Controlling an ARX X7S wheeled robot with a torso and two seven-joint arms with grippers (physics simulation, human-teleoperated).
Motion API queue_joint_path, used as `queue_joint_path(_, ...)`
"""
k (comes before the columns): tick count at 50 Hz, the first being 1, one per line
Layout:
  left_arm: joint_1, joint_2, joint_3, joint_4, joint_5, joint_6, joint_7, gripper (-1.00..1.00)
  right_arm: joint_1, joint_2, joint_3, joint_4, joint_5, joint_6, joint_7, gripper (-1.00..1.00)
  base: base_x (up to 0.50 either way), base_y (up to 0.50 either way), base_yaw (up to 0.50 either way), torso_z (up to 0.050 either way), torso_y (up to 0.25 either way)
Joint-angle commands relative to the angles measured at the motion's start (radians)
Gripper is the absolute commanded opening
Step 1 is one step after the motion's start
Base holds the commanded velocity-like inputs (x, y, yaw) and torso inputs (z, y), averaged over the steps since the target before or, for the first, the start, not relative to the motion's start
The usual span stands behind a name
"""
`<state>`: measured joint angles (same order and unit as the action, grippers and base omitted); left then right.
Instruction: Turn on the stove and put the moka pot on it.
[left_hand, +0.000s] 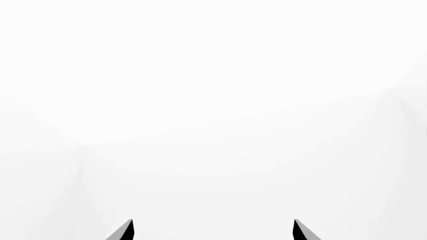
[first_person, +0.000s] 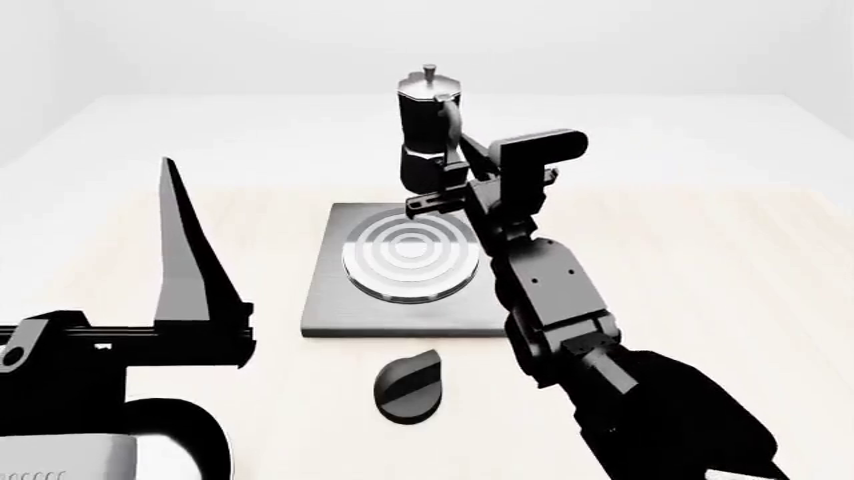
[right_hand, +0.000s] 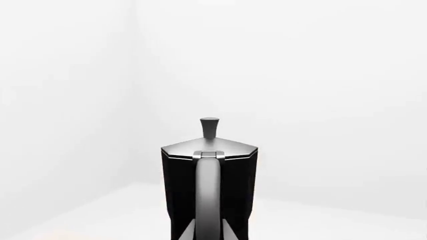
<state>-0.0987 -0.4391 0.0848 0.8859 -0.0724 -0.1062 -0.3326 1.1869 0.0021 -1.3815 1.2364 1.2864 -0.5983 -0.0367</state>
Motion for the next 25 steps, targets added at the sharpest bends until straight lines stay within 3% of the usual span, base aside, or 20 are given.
queue_joint_path(1,0.003,-0.005,0.008,-0.004,0.010,-0.005,-0.002,1.00,0.019,-0.002,-0.058,-0.017,0.056,-0.049,0.032,-1.00,0.00,0.00,0.00,0.000,0.000)
queue_joint_path(25,0.016,-0.005,0.014,-0.032,0.010,0.027,-0.008,1.00,0.006,-0.002,-0.119,-0.035,0.131,-0.131,0.015,-1.00,0.00,0.00,0.00,0.002,-0.107)
